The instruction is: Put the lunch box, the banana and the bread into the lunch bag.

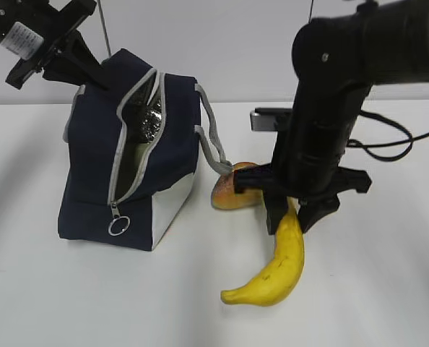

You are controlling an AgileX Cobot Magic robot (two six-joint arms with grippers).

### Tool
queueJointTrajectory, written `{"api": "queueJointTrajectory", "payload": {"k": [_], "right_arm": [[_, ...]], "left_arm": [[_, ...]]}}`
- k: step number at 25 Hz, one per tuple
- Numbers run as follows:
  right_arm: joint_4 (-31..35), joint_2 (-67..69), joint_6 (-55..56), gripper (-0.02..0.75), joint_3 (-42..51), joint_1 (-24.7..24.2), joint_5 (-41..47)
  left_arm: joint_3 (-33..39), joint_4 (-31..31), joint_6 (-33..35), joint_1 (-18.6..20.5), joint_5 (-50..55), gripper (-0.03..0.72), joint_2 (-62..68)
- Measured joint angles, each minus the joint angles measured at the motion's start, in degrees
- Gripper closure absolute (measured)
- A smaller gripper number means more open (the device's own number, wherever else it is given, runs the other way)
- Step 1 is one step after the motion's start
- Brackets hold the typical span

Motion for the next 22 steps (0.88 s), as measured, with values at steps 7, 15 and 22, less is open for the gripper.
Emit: {"api": "queueJointTrajectory", "payload": {"k": [7,15,22], "right_arm": [[-0.77,-7.29,-7.35,0.439,-8.84,0.0,5.9],[6.17,-7.54,-18.79,0.439,-20.8,0.0,4.04],[16.82,-6.54,-28.55,0.439,-21.92,0.0,-4.43]], "left_arm": [[0.0,-0.1,0.0,0.0,0.0,0.691,0.0],[0.0,-0.84,0.0,0.0,0.0,0.691,0.0],[0.0,-1.85,0.0,0.0,0.0,0.691,0.0]]}}
